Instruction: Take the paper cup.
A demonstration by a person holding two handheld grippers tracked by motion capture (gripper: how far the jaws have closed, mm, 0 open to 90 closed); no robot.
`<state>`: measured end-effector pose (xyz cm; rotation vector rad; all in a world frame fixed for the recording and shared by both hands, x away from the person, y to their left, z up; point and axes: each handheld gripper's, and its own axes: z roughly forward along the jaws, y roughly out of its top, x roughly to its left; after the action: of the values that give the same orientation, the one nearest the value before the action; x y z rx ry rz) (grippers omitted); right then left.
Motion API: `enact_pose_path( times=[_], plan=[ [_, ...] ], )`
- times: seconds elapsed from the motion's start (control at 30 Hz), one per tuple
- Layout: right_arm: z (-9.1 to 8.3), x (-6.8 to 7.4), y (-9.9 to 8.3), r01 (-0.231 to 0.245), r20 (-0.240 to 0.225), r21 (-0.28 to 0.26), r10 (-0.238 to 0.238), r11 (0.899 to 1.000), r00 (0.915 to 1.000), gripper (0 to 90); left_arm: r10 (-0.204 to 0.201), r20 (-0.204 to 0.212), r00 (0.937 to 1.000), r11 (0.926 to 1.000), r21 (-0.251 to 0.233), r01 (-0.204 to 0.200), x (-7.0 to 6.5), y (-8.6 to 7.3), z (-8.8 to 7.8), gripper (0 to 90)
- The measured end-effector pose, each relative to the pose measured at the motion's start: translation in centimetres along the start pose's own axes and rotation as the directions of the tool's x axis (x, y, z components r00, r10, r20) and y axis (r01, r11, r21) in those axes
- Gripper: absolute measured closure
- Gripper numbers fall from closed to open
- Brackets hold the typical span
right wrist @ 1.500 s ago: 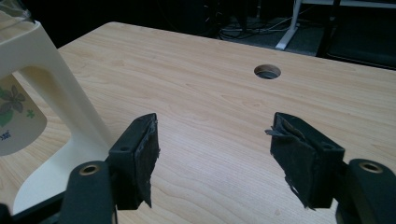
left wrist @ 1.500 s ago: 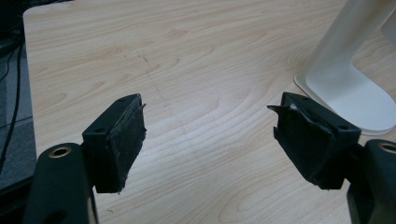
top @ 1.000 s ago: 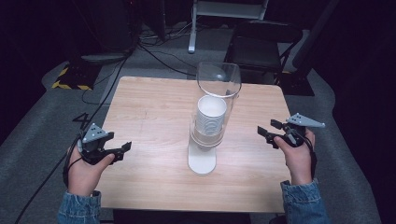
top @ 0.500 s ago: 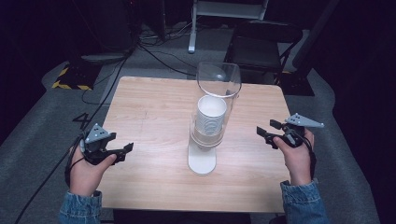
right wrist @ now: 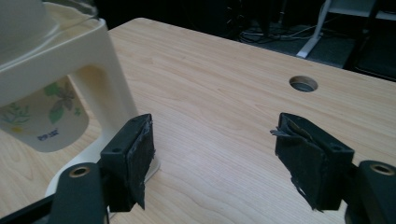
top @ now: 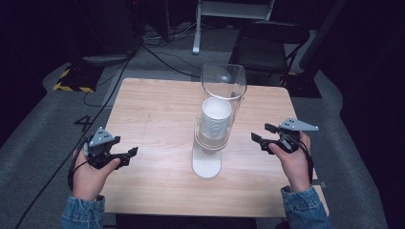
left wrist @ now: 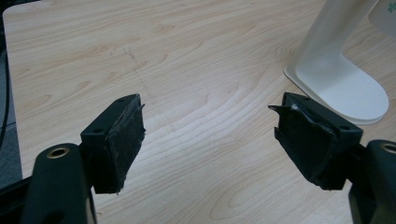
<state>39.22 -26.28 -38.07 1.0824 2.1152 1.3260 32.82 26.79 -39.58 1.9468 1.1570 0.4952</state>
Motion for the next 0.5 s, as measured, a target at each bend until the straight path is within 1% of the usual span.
enact_pose_path(
  times=[0.07, 0.13, 0.2, 0.3, 0.37, 0.43, 0.5],
  plan=[
    [0.3, 0.7, 0.1, 0.007, -0.025, 0.0, -0.007, 1.0, 0.9997, 28.5, -0.006, 0.002, 1.0, 1.0, 0.001, 0.006, 0.0, 0.0, 0.0, 23.6],
    [0.5, 1.1, 0.2, 0.01, -0.051, -0.001, -0.011, 1.0, 0.9986, 28.0, -0.001, 0.002, 1.0, 1.0, 0.003, 0.001, 0.0, 0.0, 0.1, 23.5],
    [0.8, 1.7, 0.2, 0.006, -0.095, -0.001, -0.006, 1.0, 0.9954, 27.7, 0.0, 0.004, 1.0, 1.0, 0.005, 0.0, 0.0, 0.0, 0.2, 23.6],
    [1.4, 2.7, 0.3, 0.022, -0.134, 0.0, -0.022, 1.0, 0.9907, 26.8, -0.005, 0.005, 1.0, 1.0, 0.008, 0.005, 0.0, -0.2, 0.4, 23.5],
    [1.7, 3.3, 0.3, 0.029, -0.167, 0.001, -0.028, 1.0, 0.9855, 26.2, 0.0, 0.007, 1.0, 0.9999, 0.015, 0.0, 0.0, -0.2, 0.5, 23.6],
    [2.1, 3.9, 0.3, 0.039, -0.197, 0.002, -0.038, 0.999, 0.9797, 25.3, -0.004, 0.006, 1.0, 0.9999, 0.013, 0.004, -0.1, -0.2, 0.6, 23.6],
    [2.4, 4.5, 0.3, 0.035, -0.245, 0.007, -0.032, 0.999, 0.969, 24.0, -0.002, 0.007, 1.0, 0.9999, 0.015, 0.002, -0.1, -0.2, 0.6, 23.6]
  ],
)
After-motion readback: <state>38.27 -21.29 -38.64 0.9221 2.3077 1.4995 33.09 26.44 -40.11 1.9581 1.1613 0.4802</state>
